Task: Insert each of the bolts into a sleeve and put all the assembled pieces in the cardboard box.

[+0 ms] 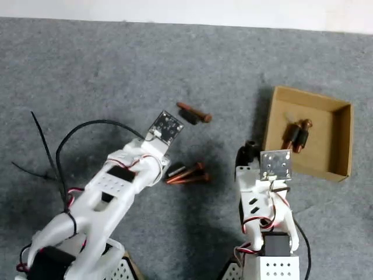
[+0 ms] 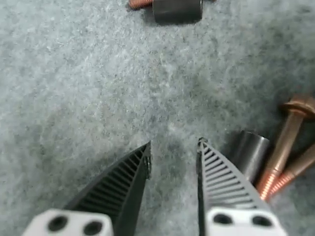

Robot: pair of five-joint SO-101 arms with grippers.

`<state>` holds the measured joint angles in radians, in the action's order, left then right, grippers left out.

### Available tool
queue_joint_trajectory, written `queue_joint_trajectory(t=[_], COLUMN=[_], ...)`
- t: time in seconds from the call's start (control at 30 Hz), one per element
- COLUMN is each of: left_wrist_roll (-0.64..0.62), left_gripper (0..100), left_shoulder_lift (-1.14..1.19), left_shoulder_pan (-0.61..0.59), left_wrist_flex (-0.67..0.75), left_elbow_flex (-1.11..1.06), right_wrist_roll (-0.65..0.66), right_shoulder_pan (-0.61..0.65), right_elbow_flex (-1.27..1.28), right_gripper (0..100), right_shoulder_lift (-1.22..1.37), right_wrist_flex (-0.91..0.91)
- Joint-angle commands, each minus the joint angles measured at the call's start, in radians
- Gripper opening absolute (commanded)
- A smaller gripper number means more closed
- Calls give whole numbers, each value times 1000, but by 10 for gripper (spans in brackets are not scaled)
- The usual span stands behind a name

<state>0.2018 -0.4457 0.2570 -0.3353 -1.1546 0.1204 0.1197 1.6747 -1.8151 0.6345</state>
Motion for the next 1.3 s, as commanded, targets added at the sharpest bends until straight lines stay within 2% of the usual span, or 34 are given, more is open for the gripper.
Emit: queue_joint_trajectory(t=[0.0,1.27], left_wrist_roll=[-9,-9], left_gripper=[148,148], left_shoulder_lift=[2,1], left_shoulder_pan=[2,8], left_wrist_flex=[18,-2], left_elbow_flex=[51,54], right_wrist_roll=[6,6], right_shoulder_pan=[-8,-10], right_elbow_flex=[113,113], right_gripper=[5,5], right_shoulder_lift=[-21,-21], right_wrist_flex=[-28,-28])
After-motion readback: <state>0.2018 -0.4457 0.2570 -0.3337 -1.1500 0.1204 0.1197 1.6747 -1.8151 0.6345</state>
